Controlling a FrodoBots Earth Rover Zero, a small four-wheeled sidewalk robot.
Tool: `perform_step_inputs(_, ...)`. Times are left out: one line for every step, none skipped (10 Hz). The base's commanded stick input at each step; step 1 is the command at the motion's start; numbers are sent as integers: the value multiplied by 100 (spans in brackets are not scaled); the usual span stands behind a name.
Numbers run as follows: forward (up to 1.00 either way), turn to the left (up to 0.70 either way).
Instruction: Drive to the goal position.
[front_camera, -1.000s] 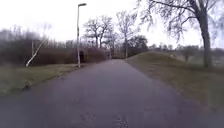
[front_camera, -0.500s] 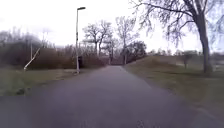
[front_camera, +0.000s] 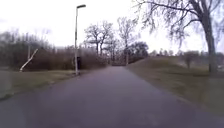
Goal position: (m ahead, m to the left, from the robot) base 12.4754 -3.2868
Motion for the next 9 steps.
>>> perform_step_inputs(100,0)
perform_step_inputs(100,0)
perform_step_inputs(100,0)
perform_step_inputs(100,0)
perform_step_inputs(100,0)
perform_step_inputs(100,0)
perform_step_inputs(100,0)
perform_step_inputs(100,0)
perform_step_inputs(100,0)
